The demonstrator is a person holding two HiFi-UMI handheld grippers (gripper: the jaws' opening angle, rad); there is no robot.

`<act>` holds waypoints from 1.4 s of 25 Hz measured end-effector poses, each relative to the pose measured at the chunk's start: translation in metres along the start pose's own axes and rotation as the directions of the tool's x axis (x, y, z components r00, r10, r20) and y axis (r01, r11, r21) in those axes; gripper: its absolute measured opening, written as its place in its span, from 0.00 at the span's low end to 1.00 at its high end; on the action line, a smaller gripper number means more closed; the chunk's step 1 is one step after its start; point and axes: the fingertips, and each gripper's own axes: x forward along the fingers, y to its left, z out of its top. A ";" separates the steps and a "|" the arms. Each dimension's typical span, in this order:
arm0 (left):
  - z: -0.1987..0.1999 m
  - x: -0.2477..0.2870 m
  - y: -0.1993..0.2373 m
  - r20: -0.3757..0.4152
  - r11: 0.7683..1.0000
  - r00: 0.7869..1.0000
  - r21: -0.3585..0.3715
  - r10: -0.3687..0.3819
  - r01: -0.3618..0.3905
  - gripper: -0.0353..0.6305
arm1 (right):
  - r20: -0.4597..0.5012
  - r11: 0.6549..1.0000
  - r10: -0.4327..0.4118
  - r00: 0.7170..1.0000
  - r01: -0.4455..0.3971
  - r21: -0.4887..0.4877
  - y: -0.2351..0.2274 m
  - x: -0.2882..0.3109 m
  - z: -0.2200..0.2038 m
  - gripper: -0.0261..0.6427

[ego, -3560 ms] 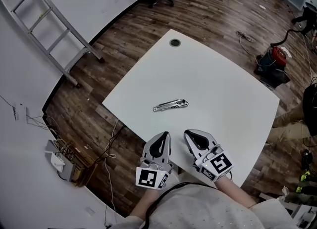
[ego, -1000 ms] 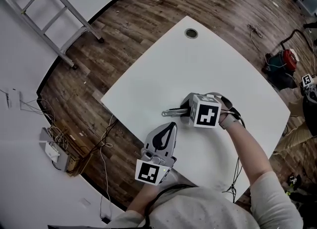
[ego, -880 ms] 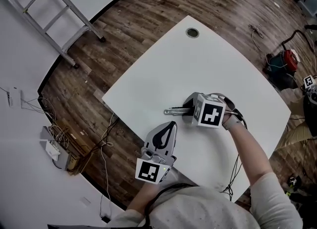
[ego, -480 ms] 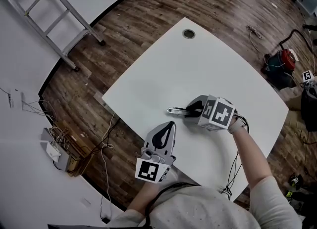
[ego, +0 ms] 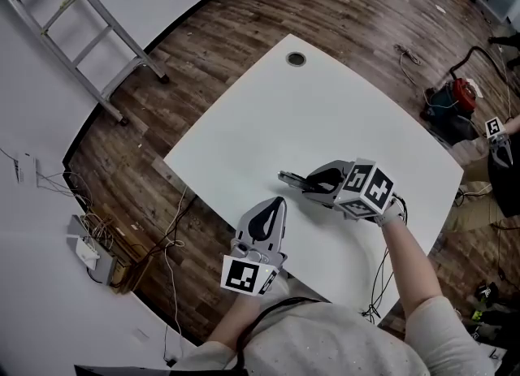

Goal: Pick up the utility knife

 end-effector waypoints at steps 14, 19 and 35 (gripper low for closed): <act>0.033 -0.013 -0.039 0.016 1.000 1.000 0.009 -0.006 0.006 0.06 | 0.291 0.977 -0.036 0.956 -0.027 0.210 0.047 -0.061 0.014 0.24; 0.045 -0.019 -0.045 0.019 1.000 1.000 0.018 0.001 -0.001 0.06 | 0.375 0.962 -0.045 0.926 -0.061 0.266 0.067 -0.075 0.020 0.24; 0.074 -0.011 -0.058 0.056 0.999 0.998 0.018 0.026 -0.027 0.06 | 0.573 0.918 -0.125 0.810 -0.124 0.377 0.088 -0.117 0.031 0.24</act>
